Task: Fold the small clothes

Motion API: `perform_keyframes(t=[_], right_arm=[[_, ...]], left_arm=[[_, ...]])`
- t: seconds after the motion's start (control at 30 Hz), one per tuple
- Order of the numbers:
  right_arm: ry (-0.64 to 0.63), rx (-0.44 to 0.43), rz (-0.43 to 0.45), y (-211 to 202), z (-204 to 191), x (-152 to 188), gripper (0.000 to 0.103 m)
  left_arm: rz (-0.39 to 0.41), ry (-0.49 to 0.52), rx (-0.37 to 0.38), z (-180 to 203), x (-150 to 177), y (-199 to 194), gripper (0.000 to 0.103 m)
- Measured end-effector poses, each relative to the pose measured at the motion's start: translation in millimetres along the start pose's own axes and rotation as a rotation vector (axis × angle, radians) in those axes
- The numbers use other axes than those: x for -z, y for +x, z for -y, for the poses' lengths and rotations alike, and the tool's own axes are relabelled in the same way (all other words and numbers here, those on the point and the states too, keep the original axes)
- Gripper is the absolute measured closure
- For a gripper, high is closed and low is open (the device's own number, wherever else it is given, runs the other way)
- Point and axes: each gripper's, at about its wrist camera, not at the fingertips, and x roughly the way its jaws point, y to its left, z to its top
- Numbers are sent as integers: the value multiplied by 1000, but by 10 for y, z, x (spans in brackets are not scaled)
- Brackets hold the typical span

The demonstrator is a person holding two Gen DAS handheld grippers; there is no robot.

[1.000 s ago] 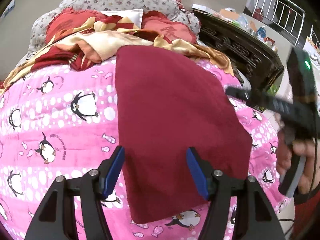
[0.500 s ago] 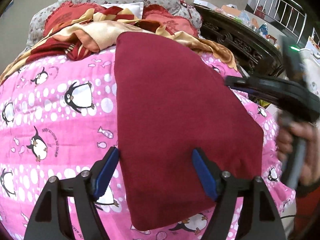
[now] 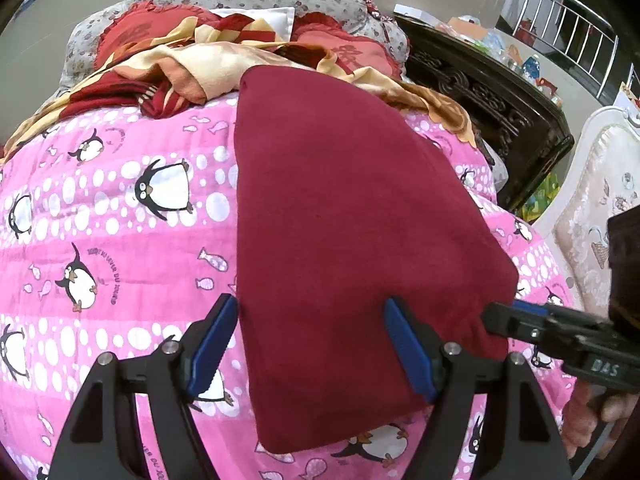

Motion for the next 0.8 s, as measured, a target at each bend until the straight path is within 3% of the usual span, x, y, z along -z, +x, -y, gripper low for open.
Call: perform_keyframes(t=[0.1, 0.13, 0.17, 0.23, 0.43, 0.47, 0.5, 0.53, 0.57, 0.8], right_arm=[[35, -32, 6, 14, 75, -4, 68], [19, -25, 10, 10, 73, -1, 73], [-15, -4, 15, 7, 49, -1, 86], [-83, 49, 35, -43, 31, 7, 86], [-27, -18, 40, -74, 273, -17, 84], [-31, -37, 61, -106, 273, -29, 73], [-30, -46, 83, -129, 270, -53, 52], [-22, -34, 106, -140, 286, -96, 41], [-12, -28, 119, -126, 304, -131, 23], [109, -130, 131, 290, 604, -352, 7]], left_arm=[[2, -5, 7, -9, -7, 4, 24], [-3, -12, 14, -12, -9, 18, 24], [-8, -18, 24, -18, -10, 24, 24], [-4, -18, 43, -45, -22, 4, 23], [22, -26, 78, -187, -110, -6, 17], [24, -33, 87, -217, -128, 2, 16], [26, -46, 108, -260, -146, 18, 15], [27, -58, 123, -289, -165, 42, 14], [25, -75, 142, -324, -187, 78, 14], [-34, -166, 238, -430, -242, 397, 10]])
